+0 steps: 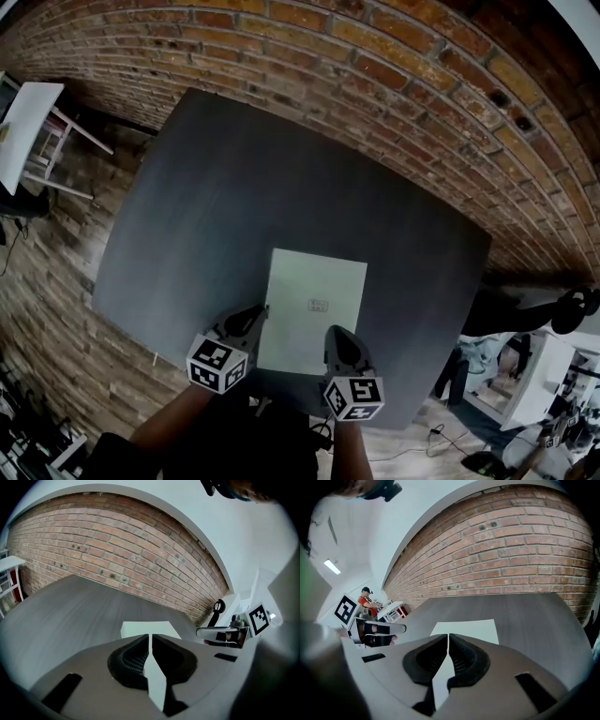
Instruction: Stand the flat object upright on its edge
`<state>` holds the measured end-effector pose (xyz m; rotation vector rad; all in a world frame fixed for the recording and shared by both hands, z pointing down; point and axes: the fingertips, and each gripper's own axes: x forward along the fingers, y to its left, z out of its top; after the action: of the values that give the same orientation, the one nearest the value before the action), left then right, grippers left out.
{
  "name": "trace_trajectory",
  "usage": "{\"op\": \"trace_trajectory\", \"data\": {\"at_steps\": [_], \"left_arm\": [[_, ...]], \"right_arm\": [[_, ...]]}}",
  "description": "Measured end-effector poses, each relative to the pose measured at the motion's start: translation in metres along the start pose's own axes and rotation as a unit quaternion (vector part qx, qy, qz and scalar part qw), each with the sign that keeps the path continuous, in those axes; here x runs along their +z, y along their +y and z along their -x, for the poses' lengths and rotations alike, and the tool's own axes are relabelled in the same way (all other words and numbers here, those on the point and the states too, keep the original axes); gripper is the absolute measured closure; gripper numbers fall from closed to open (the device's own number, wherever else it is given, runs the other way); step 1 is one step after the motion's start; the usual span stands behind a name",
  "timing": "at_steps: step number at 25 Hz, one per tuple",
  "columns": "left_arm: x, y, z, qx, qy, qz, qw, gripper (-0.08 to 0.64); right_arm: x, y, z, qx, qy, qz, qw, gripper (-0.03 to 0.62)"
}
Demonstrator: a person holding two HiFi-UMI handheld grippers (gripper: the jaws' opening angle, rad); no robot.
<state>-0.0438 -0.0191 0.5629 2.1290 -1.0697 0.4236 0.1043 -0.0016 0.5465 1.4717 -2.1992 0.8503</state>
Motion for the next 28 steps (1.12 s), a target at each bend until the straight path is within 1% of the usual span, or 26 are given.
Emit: {"op": "trace_trajectory", "data": {"at_steps": [4, 10, 13, 15, 18, 20, 25, 28], "left_arm": [[-0.005, 0.005, -0.014, 0.005, 0.008, 0.015, 0.9998, 0.528], [-0.018, 0.017, -0.034, 0.012, 0.024, 0.033, 0.9991, 0.528], [-0.024, 0.023, -0.043, 0.009, 0.031, 0.048, 0.9983, 0.526], [-0.025, 0.028, -0.047, 0.007, 0.036, 0.050, 0.9981, 0.522], [-0.025, 0.032, -0.054, -0.003, 0.043, 0.046, 0.9980, 0.459], [-0.028, 0.034, -0.057, -0.007, 0.052, 0.046, 0.9976, 0.434], [-0.046, 0.038, -0.066, -0.015, 0.090, 0.056, 0.9942, 0.340], [-0.052, 0.039, -0.071, -0.020, 0.104, 0.067, 0.9921, 0.321]], "right_arm": [[-0.002, -0.017, -0.008, 0.010, 0.008, 0.004, 1.000, 0.557], [-0.014, -0.046, -0.017, 0.008, 0.028, 0.001, 1.000, 0.526], [-0.020, -0.058, -0.021, 0.009, 0.038, -0.003, 0.999, 0.511], [-0.022, -0.063, -0.026, 0.011, 0.044, -0.003, 0.999, 0.501], [-0.024, -0.067, -0.033, 0.015, 0.051, 0.001, 0.999, 0.476], [-0.025, -0.069, -0.037, 0.019, 0.054, 0.001, 0.998, 0.455], [-0.032, -0.073, -0.047, 0.020, 0.074, -0.003, 0.997, 0.379], [-0.036, -0.077, -0.051, 0.021, 0.086, -0.013, 0.996, 0.349]]}}
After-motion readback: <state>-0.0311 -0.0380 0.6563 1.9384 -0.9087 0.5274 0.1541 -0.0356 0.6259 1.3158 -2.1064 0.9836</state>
